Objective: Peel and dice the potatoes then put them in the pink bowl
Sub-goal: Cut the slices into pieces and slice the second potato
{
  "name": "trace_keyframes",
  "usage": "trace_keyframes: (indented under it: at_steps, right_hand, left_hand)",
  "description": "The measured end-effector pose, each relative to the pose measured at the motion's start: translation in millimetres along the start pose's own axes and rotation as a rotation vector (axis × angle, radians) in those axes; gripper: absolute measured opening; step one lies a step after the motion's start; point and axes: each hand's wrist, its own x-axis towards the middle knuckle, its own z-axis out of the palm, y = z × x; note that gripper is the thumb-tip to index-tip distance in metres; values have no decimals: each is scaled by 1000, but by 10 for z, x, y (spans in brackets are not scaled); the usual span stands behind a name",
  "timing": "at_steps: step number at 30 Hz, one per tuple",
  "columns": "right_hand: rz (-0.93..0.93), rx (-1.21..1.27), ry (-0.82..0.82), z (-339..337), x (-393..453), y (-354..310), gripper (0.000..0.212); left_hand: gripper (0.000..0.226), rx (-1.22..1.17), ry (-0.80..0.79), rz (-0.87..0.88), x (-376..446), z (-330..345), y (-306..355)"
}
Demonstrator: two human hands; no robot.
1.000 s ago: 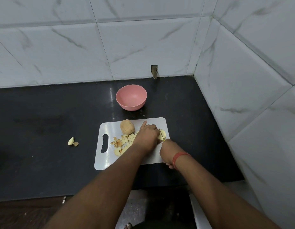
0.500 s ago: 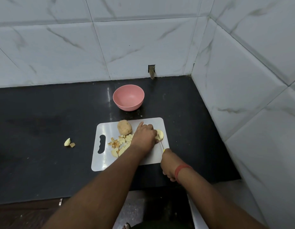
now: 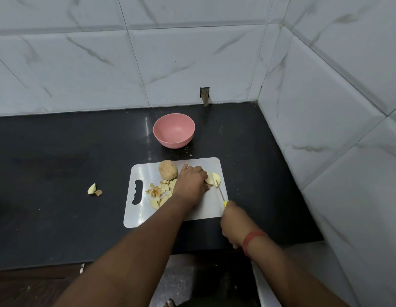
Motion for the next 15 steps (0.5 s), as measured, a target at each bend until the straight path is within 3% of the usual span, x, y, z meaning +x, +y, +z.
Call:
trace_keyframes:
  at_steps: [1, 4, 8, 10, 13, 15]
  right_hand:
    - [-21, -77, 16, -22, -35, -95, 17]
    - [-5, -117, 0, -10, 100, -233, 37]
    - [-13, -160, -13, 18, 193, -332, 36]
    - [11, -147, -18, 55, 204, -340, 30]
    - [58, -142, -28, 65, 205, -385, 6]
    - [92, -145, -29, 81, 257, -407, 5]
  left_hand:
    - [24, -3, 7, -1, -14, 13, 0]
    - [21, -8, 16, 3, -43, 17, 0]
    - [22, 6, 19, 12, -58, -6, -20]
    - [23, 3, 23, 5, -54, -2, -21]
    - [28, -6, 26, -10, -40, 21, -1]
    - [31, -20, 31, -15, -29, 33, 11]
